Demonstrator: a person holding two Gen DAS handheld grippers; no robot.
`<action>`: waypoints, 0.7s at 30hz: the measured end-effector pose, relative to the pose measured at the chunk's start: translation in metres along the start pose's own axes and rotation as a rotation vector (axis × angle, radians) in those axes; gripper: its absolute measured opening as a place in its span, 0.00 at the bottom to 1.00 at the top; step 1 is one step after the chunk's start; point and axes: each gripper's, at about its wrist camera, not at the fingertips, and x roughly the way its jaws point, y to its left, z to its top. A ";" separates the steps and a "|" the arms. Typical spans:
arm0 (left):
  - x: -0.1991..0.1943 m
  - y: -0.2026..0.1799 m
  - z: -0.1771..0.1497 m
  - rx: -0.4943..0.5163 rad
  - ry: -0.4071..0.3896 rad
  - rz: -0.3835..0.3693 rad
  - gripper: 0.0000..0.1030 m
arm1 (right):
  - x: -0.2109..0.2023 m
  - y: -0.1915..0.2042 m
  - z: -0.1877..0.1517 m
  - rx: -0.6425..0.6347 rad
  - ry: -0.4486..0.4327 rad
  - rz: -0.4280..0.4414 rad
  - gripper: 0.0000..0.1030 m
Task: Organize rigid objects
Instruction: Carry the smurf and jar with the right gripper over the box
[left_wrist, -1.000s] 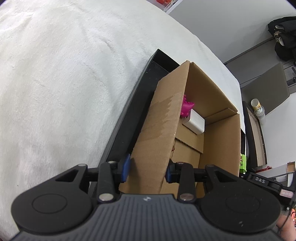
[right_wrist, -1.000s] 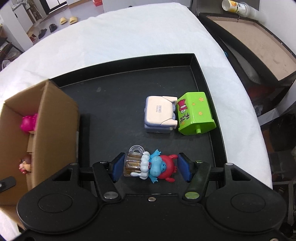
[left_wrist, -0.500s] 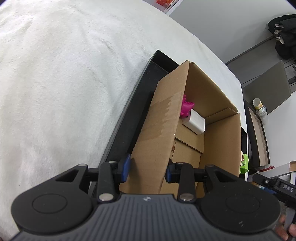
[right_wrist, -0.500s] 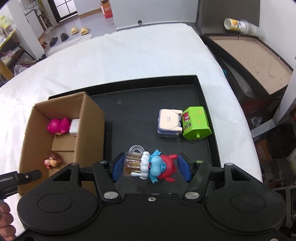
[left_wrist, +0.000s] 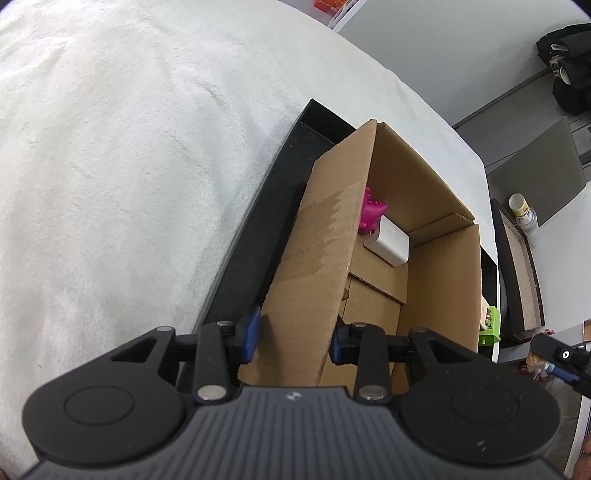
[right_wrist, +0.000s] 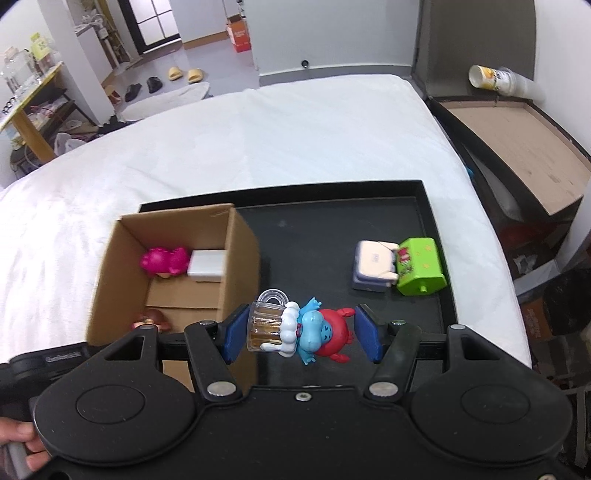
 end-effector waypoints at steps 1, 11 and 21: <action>0.000 0.000 0.000 0.000 0.001 0.000 0.34 | -0.001 0.003 0.001 -0.005 -0.004 0.005 0.57; 0.002 -0.002 -0.001 0.013 0.001 0.001 0.34 | -0.006 0.033 0.005 -0.057 -0.022 0.047 0.58; 0.003 -0.008 -0.007 0.024 -0.004 0.007 0.33 | 0.009 0.064 0.004 -0.101 -0.004 0.099 0.58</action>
